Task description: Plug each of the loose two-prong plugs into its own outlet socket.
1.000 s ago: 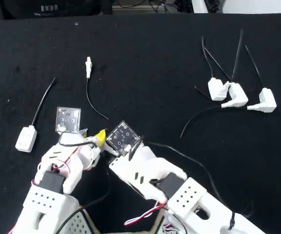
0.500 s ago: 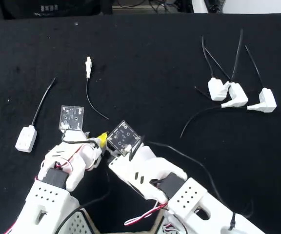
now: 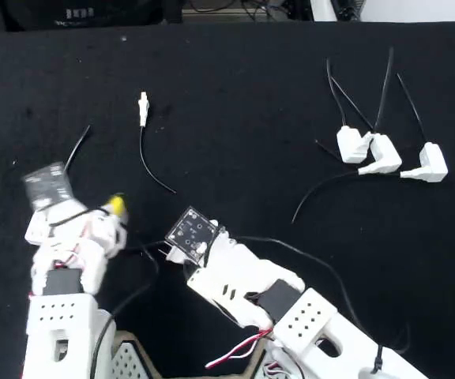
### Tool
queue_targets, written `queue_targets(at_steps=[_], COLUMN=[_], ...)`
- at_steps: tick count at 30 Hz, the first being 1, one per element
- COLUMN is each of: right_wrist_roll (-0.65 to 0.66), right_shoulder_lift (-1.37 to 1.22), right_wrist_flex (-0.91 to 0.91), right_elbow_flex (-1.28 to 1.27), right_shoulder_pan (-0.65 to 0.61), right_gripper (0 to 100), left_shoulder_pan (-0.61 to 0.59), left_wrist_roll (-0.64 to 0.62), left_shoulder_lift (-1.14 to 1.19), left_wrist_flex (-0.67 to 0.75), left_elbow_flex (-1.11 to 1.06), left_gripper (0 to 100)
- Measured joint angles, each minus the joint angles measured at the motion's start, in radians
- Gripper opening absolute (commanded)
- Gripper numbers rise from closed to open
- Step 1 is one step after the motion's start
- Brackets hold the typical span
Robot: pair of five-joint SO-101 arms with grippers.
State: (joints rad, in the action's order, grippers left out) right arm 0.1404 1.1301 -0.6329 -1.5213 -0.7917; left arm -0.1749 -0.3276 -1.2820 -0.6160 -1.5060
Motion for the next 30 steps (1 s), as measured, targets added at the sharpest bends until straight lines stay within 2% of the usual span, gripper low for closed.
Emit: queue_targets(at_steps=[3, 6, 13, 18, 27, 30], right_wrist_roll=[0.002, 0.003, 0.002, 0.002, 0.008, 0.008], right_shoulder_lift=[-0.061, -0.198, -0.594, -0.769, -0.993, -1.048], right_wrist_flex=[0.008, 0.054, 0.072, 0.069, -0.089, -0.149], right_elbow_flex=[0.034, 0.091, 0.298, 0.405, 0.655, 0.727], right_shoulder_pan=[-0.006, -0.02, -0.025, -0.023, -0.034, -0.074], right_gripper=[5.1, 5.0, 5.0, 5.2, 5.4, 10.6], left_shoulder_pan=[-0.092, -0.133, -0.143, -0.143, -0.149, -0.149], left_wrist_roll=[-0.054, -0.068, -0.068, -0.068, -0.068, -0.068], left_shoulder_lift=[0.0, 0.0, 0.0, 0.0, 0.0, 0.0], left_wrist_flex=[0.0, 0.0, 0.0, 0.0, 0.0, 0.0], left_elbow_flex=[0.003, 0.003, 0.003, 0.003, 0.003, 0.003], left_gripper=[18, 18, 18, 18, 18, 18])
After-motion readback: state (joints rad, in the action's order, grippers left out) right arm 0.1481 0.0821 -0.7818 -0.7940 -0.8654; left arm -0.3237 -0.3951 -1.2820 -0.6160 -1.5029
